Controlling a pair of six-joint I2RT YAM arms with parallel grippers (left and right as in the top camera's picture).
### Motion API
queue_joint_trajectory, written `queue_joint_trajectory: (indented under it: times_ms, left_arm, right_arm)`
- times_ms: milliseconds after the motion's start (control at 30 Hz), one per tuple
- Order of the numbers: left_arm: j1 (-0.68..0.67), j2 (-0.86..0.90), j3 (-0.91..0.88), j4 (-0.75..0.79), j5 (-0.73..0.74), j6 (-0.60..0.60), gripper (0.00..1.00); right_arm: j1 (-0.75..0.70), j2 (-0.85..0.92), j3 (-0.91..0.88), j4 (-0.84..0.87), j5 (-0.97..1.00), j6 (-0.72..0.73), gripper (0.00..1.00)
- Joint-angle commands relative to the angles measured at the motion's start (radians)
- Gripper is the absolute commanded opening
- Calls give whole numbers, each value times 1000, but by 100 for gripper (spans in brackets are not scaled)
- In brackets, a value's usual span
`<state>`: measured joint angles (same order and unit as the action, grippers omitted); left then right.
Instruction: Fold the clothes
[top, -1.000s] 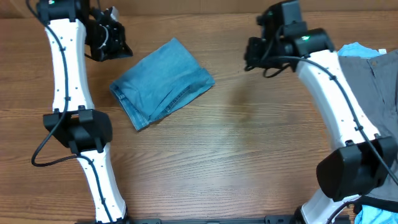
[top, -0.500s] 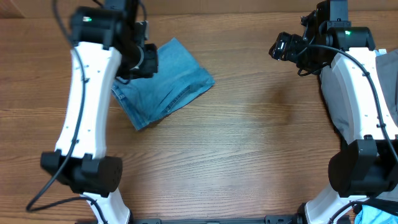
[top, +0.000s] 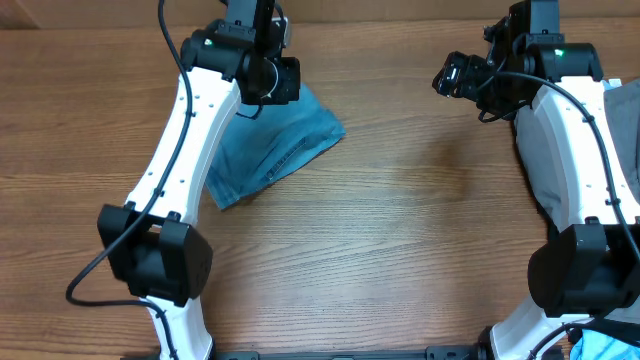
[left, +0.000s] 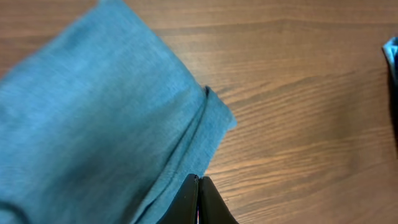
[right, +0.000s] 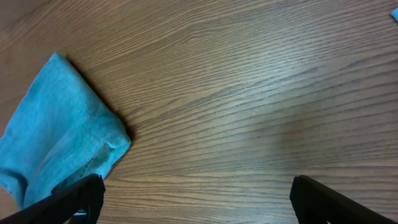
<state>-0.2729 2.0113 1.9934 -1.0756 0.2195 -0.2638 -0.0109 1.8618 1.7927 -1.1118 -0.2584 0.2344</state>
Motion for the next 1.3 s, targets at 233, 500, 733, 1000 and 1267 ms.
queue_joint_trajectory:
  times_ms: [233, 500, 733, 1000, 1267]
  left_arm:
    - [24, 282, -39, -80, 109, 8, 4]
    - [122, 415, -62, -166, 196, 116, 4]
    - [136, 403, -83, -169, 370, 274, 4]
    - [249, 206, 2, -209, 687, 338, 4]
    - [323, 160, -39, -382, 507, 356, 4]
  right_arm:
    - [-2, -3, 2, 3, -5, -6, 100]
    - [-2, -3, 2, 3, -5, -6, 100]
    - [-2, -3, 2, 3, -5, -6, 100]
    - [-2, -3, 2, 3, -5, -6, 100]
    - [-2, -3, 2, 3, -5, -6, 100]
